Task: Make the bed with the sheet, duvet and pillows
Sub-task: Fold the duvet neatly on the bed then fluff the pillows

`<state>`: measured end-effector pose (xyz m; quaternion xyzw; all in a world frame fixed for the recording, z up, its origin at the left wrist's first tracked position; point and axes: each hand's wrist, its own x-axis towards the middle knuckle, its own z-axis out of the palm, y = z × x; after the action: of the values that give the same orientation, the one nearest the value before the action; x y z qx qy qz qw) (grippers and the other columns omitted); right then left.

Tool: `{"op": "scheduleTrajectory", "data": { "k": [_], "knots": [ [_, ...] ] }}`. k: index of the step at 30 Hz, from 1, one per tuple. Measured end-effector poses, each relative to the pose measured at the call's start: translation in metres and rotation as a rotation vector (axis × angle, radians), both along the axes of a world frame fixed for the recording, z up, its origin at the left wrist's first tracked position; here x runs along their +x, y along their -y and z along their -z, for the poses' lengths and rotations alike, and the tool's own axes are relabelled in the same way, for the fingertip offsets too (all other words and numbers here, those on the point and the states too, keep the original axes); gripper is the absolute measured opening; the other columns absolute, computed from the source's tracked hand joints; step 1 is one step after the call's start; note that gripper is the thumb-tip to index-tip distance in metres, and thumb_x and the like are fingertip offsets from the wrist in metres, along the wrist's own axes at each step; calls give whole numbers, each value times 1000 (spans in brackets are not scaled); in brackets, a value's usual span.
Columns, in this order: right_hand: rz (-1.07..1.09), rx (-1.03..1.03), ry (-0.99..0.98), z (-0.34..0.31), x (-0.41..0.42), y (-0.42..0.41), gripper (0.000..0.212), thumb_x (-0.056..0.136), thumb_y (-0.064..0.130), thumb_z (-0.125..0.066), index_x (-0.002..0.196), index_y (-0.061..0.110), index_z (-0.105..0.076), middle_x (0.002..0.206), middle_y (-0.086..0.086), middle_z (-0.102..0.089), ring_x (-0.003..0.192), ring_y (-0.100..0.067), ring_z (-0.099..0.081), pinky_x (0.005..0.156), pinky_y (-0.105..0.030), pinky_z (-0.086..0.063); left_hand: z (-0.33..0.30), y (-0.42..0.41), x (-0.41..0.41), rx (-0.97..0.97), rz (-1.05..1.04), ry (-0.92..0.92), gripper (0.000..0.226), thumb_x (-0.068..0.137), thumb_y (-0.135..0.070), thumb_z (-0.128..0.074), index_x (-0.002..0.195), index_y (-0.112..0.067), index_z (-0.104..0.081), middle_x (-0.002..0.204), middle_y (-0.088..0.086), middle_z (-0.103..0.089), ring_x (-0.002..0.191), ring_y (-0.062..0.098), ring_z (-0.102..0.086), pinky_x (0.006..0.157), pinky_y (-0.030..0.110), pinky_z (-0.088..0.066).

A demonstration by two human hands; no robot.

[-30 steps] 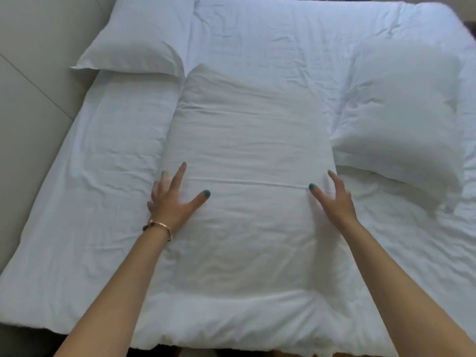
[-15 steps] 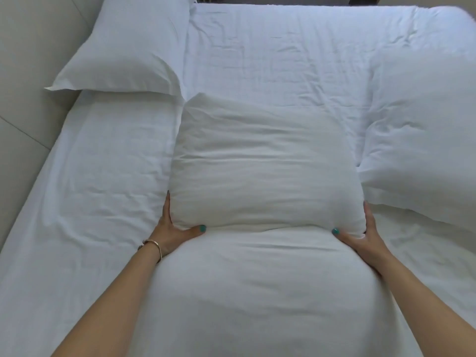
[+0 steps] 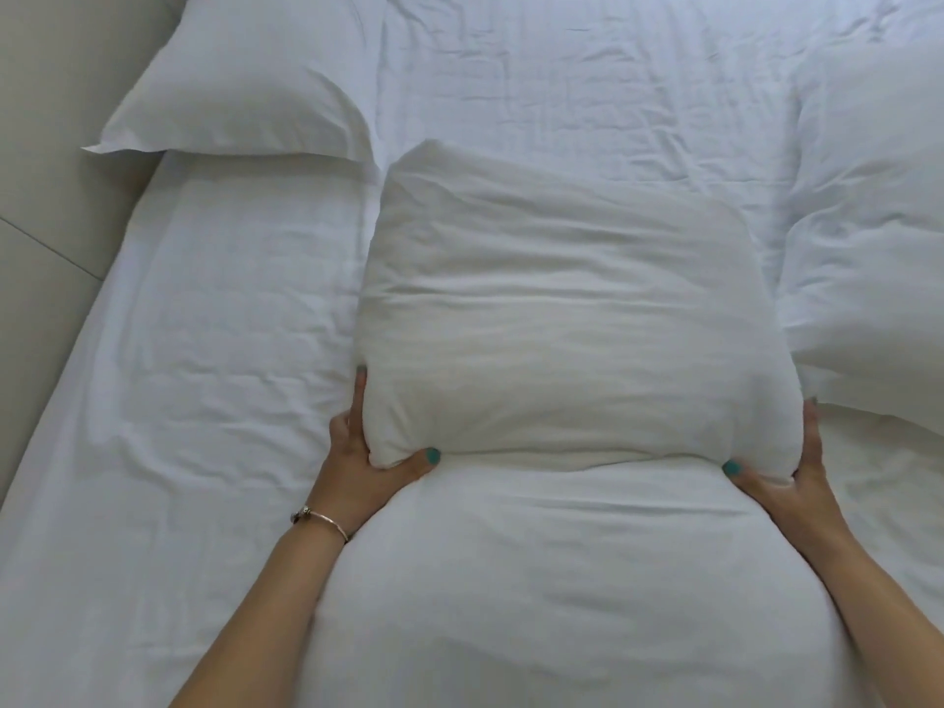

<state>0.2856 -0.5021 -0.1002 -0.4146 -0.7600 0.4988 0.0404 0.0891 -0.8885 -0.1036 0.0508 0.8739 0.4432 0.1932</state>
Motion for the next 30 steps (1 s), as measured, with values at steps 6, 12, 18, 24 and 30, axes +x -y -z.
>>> {"op": "scheduleTrajectory", "data": {
  "k": [6, 12, 18, 24, 30],
  "knots": [
    [27, -110, -99, 5, -6, 2, 112, 43, 65, -85, 137, 63, -24, 135, 8, -49, 120, -22, -53, 99, -45, -43, 14, -12, -17, 90, 22, 10, 104, 52, -43, -88, 134, -52, -24, 131, -3, -42, 117, 13, -49, 101, 43, -45],
    [27, -141, -248, -29, -4, 13, 107, 51, 43, -91, 140, 52, -33, 126, 16, -56, 98, 6, -63, 81, -23, -53, -22, -2, -1, 307, 4, -81, 97, 49, -49, -86, 127, -61, -30, 135, -20, -48, 122, 5, -50, 97, 29, -45],
    [-70, -89, -316, -110, -17, 76, 104, 76, -7, -74, 142, 58, -28, 117, 21, -64, 87, 9, -67, 66, -7, -52, -110, 66, 32, 363, 22, -203, 99, 51, -46, -86, 130, -62, -28, 138, -30, -42, 128, -3, -43, 99, 14, -40],
    [-287, -48, -432, -177, -65, 196, 102, 45, 48, -88, 128, 69, -31, 144, 20, -44, 123, 1, -51, 98, -21, -46, -201, 206, 16, 303, -72, -393, 89, 48, -50, -78, 118, -75, -29, 123, -48, -43, 117, -22, -41, 90, -2, -33],
    [-369, -125, -460, -192, -98, 336, 111, 50, 46, -92, 144, 45, -33, 134, 31, -43, 114, 15, -49, 96, -17, -43, -239, 370, -13, 95, -103, -403, 106, 47, -51, -85, 141, -31, -38, 134, -15, -54, 123, 5, -52, 108, 36, -40]
  ]
}}
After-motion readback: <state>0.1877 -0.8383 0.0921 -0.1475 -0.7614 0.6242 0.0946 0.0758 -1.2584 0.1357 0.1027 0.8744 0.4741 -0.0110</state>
